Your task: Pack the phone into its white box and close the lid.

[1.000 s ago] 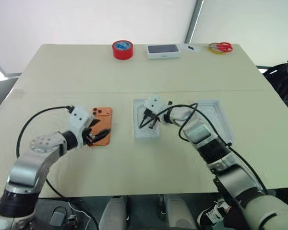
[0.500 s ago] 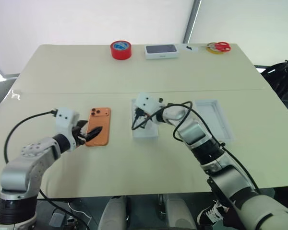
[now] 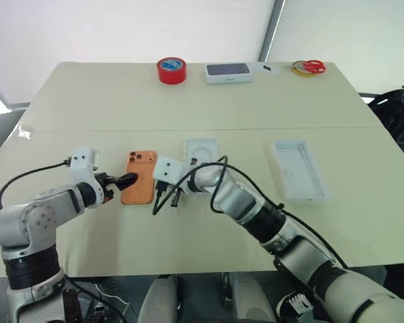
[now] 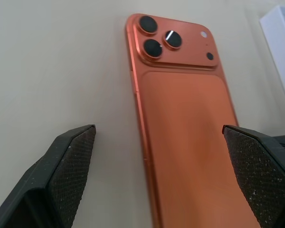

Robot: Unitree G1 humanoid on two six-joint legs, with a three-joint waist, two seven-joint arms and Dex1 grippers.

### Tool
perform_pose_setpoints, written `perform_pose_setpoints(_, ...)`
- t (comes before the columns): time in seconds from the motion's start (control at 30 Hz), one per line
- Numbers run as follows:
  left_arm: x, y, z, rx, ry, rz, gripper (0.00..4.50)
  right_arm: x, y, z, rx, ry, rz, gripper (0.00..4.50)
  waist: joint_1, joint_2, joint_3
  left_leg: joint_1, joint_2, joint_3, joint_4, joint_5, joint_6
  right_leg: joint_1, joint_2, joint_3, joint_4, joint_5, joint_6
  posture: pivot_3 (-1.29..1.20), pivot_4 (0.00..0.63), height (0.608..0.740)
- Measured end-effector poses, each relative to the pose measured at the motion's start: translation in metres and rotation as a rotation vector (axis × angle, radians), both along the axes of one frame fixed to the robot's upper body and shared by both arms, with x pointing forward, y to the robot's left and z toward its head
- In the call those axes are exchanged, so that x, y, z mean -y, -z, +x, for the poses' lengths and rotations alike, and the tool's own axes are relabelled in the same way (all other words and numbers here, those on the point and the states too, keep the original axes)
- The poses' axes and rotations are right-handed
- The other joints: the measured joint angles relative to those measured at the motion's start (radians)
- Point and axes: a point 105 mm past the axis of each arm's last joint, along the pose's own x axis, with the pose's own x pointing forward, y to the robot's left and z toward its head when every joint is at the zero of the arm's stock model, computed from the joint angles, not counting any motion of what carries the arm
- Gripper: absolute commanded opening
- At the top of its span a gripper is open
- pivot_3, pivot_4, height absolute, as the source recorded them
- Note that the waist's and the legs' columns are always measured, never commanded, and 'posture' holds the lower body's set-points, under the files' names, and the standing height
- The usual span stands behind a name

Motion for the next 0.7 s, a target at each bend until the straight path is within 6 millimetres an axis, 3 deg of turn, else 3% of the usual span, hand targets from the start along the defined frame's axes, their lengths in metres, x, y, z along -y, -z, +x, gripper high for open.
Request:
perform_pose_setpoints(0.27,0.029,0.001,-0.002,-0.027,0.045,-0.093,4.46,-0.005,0.001,0.004,0.044,-0.023,-0.042,0.0,0.005,0.0,-0.001,0.001,-0.001,-0.001,0.0,0.0,0.0,0.002,-0.001,0.0,0.0,0.0,0.0,0.0,0.15,0.736)
perform_pose_setpoints(0.7,0.058,0.002,-0.004,-0.044,0.084,-0.174,4.46,-0.004,0.003,0.003,0.053,-0.032,-0.046,0.0,0.002,0.0,-0.002,0.002,-0.002,-0.002,0.0,0.0,-0.001,0.004,-0.002,-0.001,-0.001,0.0,0.0,0.0,0.15,0.736)
